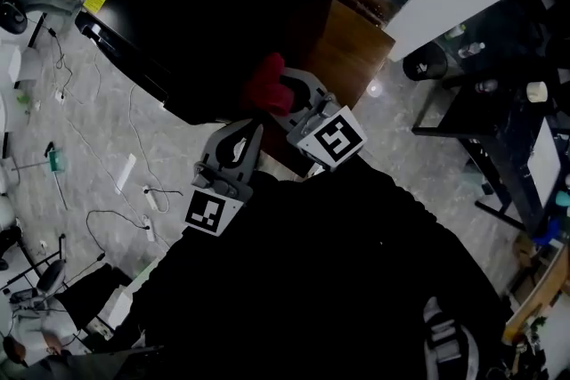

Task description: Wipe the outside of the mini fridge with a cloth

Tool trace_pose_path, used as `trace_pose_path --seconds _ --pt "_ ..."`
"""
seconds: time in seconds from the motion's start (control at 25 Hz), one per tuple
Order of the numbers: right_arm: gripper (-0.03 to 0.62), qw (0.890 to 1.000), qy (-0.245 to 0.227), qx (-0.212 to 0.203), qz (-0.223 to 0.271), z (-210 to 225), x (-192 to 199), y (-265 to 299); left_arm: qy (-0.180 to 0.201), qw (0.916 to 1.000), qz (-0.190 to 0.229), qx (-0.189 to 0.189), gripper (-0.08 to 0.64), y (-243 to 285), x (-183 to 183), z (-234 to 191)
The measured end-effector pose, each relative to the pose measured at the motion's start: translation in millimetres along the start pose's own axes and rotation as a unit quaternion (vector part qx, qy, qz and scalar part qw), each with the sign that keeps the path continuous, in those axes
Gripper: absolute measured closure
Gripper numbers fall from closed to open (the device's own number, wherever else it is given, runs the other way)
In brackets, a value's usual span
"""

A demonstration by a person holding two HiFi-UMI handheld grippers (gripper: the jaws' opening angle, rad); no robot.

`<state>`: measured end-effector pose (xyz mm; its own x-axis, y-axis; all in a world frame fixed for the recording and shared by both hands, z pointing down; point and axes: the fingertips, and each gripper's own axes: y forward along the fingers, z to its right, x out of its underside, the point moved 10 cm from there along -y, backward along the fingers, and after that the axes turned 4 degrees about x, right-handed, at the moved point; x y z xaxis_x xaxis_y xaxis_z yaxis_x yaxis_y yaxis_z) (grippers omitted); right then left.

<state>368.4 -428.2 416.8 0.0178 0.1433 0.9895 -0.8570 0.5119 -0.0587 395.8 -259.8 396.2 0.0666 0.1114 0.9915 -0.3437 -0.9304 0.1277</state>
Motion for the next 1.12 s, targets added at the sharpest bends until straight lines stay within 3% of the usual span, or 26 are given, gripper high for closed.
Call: trace_pose_path --seconds 0.24,0.56,0.84,1.12 --pt "0.503 1.000 -0.004 0.000 -0.003 34.7 -1.1 -1.4 0.009 0.9995 0.014 -0.026 0.557 32.4 -4.8 7.0" --pt "0.502 1.000 -0.005 0.014 -0.001 87.3 -2.1 -5.7 0.023 0.9995 0.016 -0.013 0.557 72.0 -12.7 11.6" --pt "0.502 0.999 0.001 0.051 0.009 136.9 -6.2 -16.1 0.032 0.9992 0.025 0.000 0.557 106.3 -21.9 19.3" --pt "0.503 0.992 0.019 0.124 0.021 194.1 -11.6 -17.5 0.055 0.9978 0.035 0.016 0.558 119.0 -33.1 23.1"
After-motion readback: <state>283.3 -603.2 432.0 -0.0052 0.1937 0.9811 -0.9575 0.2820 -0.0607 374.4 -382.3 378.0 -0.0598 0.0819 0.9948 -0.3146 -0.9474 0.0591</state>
